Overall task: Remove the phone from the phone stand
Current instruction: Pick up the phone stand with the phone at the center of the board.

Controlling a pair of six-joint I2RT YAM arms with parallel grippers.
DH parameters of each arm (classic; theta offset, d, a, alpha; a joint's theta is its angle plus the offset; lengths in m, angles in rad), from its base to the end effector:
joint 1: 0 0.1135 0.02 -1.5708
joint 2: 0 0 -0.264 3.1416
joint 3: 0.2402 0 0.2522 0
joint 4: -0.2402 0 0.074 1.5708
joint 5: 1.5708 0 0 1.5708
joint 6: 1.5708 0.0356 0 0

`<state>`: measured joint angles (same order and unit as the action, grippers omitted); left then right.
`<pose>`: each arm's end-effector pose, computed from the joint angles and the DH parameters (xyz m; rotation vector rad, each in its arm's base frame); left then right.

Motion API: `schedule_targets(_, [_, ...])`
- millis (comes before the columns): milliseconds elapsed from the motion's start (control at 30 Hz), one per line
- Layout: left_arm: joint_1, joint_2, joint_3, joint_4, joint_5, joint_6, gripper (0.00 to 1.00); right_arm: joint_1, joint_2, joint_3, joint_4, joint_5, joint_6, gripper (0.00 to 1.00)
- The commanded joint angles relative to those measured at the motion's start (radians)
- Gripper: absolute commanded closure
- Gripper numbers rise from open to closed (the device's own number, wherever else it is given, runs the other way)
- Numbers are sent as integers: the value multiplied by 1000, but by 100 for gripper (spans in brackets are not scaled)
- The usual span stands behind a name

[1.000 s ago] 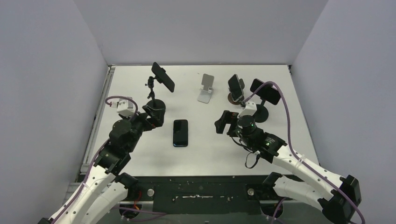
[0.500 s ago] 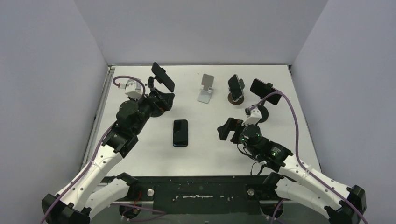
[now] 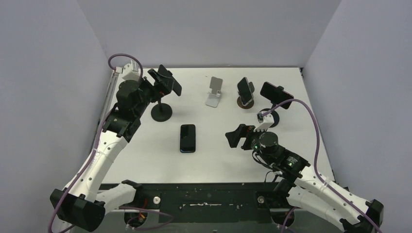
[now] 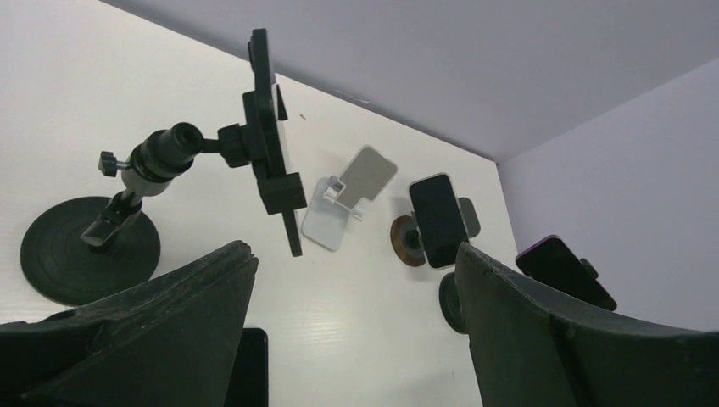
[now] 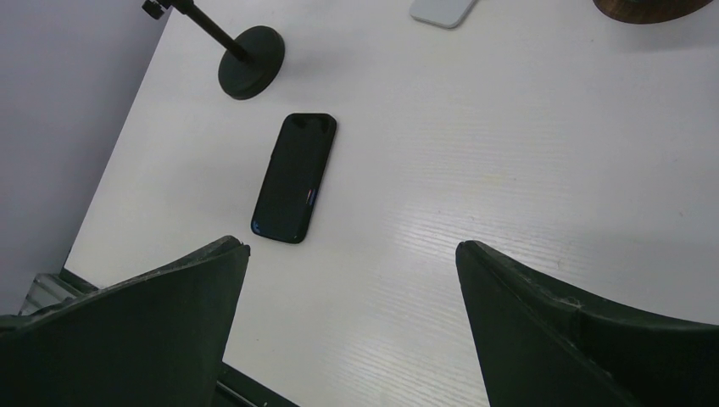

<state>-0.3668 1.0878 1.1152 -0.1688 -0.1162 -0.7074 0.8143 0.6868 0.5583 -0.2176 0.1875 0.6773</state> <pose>0.2338 -0.0854 0.3986 -0.3856 1.7186 -0.6931 0.1208 0.1183 0.2720 -0.0051 1.9987 0.8129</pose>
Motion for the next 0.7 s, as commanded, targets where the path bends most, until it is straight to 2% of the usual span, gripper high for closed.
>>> schedule_targets(0, [30,20,51,-48,36,-2,15,5,-10,7,49,-17,-28,0])
schedule_targets(267, [76,83,105,-30,19,37,25,7,-9,15,44,-9,-30,0])
schedule_targets(467, [80,122,152,-29,-37,75,27,5,-10,17,45,-10,-25,0])
schedule_targets(667, [81,157,139,43,-42,80,35,6,-24,20,38,13,-25,0])
